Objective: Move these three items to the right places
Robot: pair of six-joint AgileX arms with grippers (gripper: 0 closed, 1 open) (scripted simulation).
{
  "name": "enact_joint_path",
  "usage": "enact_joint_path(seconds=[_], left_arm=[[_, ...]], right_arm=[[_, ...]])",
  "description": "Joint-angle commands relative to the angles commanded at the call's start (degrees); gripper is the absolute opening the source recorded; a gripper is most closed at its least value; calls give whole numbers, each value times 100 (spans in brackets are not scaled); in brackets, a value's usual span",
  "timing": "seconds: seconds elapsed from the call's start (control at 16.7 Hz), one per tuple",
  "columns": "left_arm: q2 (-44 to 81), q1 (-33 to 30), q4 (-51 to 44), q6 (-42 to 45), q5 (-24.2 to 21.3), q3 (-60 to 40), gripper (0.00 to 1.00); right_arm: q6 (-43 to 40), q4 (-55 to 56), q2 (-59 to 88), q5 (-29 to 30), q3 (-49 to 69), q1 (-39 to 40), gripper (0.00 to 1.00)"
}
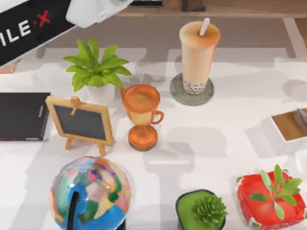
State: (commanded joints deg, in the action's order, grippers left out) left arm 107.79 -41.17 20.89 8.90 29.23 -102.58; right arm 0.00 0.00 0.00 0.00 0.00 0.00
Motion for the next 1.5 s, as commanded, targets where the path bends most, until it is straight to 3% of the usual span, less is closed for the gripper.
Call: enact_joint_path(seconds=[0.36, 0.72, 1.5], left_arm=[[1322, 851, -984, -359, -80, -1657, 0], [1495, 958, -1156, -470, -50, -1795, 0], [1495, 958, -1156, -470, -50, -1795, 98]], right_arm=[[0, 0, 0, 0, 0, 0, 100], [0, 0, 0, 0, 0, 0, 100], [0, 0, 0, 0, 0, 0, 100]])
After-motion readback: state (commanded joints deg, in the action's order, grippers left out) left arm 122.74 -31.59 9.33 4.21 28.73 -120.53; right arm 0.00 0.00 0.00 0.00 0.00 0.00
